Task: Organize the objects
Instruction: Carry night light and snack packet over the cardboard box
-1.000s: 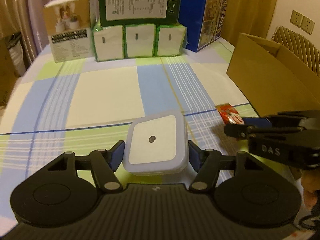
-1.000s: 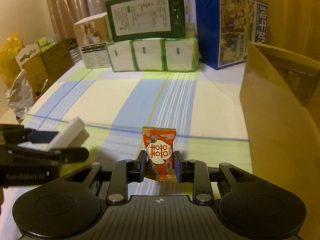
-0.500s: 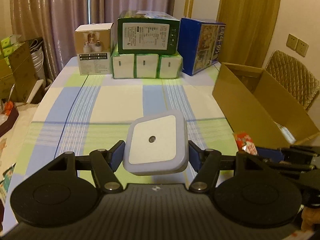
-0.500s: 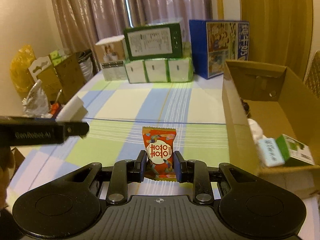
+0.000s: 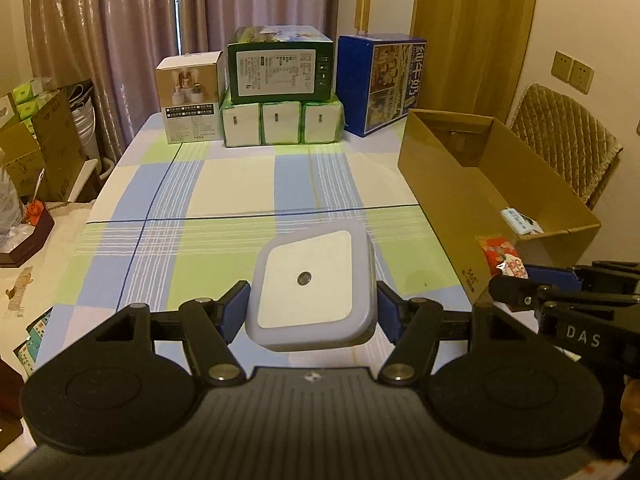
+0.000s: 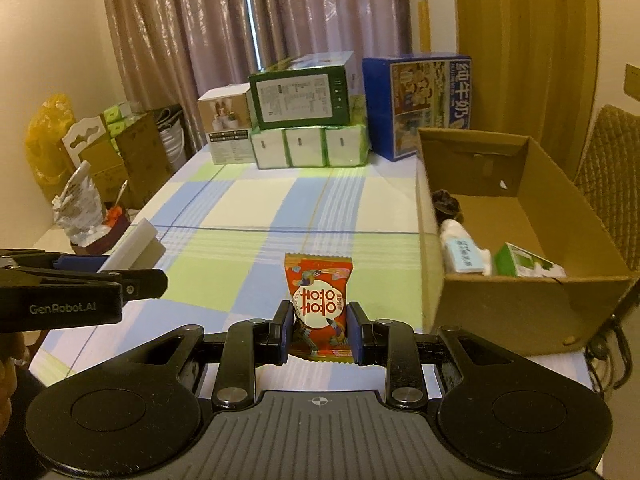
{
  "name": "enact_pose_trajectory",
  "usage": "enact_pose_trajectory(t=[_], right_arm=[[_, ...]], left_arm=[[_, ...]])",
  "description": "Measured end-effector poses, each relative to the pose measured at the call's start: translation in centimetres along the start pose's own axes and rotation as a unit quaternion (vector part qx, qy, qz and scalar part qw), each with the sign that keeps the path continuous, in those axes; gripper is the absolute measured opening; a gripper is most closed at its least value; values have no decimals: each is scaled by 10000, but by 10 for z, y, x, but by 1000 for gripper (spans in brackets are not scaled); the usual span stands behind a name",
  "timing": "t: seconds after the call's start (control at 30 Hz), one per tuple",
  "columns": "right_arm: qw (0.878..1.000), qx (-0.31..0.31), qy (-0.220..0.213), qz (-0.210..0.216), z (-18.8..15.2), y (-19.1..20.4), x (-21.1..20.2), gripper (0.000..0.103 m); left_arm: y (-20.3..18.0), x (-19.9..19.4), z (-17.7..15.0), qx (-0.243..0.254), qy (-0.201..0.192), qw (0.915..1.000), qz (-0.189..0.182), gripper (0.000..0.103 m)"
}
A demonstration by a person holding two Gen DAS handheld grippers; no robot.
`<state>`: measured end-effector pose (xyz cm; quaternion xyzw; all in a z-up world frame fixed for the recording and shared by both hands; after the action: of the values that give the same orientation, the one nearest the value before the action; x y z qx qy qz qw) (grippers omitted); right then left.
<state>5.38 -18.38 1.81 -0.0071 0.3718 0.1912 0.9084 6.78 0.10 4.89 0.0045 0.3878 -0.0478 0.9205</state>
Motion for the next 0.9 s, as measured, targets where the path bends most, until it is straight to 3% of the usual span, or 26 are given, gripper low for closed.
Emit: enact_pose_trajectory(t=[0.37,0.9], right_arm=[[9998,90,-64,-149,-14,-18,-33,25],[9971,332,-162,-663,-24,-65,-66,25]], left_arm=[[-26,-19,-9,157,-22,9999,-47,61],[-75,-16,-9,351,46,9983,-466,61]])
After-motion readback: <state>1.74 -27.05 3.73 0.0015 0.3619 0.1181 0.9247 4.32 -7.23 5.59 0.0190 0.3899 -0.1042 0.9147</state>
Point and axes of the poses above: each gripper's, at about its wrist camera, not at the fingertips, and x roughly the way its jaws point, y to its left, z to its top, the point moved 1 cm from there along x, roughly the way its jaws point, and after that the axes turned 3 degrees about y, right-handed, at the moved point
